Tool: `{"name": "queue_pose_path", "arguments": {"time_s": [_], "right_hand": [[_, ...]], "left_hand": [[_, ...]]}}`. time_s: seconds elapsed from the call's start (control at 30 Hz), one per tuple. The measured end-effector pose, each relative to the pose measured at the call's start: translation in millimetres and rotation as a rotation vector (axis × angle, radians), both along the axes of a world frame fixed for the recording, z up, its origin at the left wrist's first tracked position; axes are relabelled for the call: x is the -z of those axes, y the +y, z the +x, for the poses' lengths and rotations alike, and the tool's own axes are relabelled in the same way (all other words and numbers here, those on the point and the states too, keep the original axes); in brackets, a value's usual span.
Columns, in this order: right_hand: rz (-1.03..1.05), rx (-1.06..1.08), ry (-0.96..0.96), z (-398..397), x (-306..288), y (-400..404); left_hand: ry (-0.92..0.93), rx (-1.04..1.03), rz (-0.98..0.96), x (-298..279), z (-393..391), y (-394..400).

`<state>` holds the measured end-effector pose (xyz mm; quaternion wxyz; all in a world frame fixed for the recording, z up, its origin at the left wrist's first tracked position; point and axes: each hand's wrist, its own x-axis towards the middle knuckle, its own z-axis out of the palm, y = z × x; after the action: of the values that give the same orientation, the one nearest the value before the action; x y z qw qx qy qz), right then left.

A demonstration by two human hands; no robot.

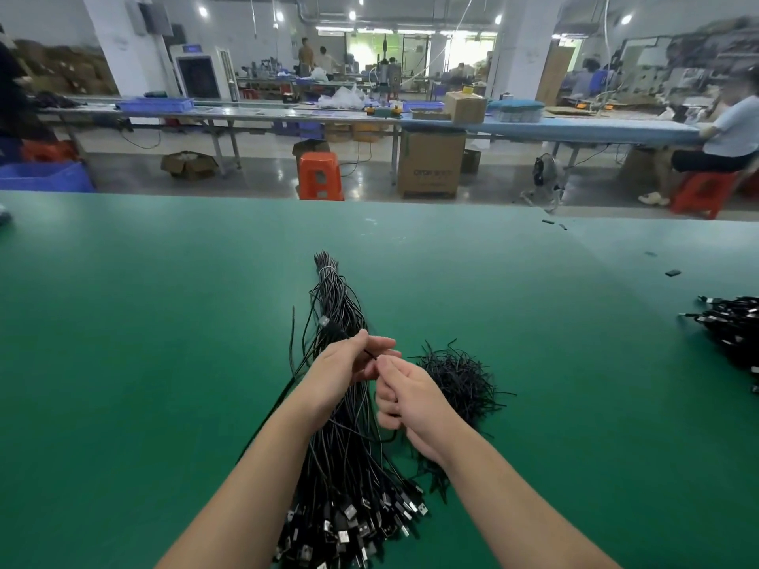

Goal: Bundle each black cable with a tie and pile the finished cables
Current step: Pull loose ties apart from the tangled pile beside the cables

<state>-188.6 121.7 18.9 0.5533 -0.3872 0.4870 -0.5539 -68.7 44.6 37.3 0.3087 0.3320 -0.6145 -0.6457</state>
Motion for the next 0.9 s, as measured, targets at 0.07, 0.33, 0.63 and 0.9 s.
{"name": "queue_pose_path", "arguments": {"time_s": [0.07,0.33,0.63,0.9], "right_hand": [[0.026,0.012,-0.068,-0.7,0.6,0.5],[0.081,-0.135,-0.108,4.7,6.1,9.5],[0.164,-0.142,-0.255,-13.7,5.0,9.6],[0.088,-0.126,-0.139,-20.6,2.0,8.2]], "left_hand": [[-0.007,0.019,-0.023,0.1,1.1,0.0],[0.452,-0.139,0.176,-6.5,-4.3,-7.4],[-0.049,0.79,0.211,-35.6,44.5,-15.6],[-0.152,0.197,0.104,15.1,22.9,-6.3]]}}
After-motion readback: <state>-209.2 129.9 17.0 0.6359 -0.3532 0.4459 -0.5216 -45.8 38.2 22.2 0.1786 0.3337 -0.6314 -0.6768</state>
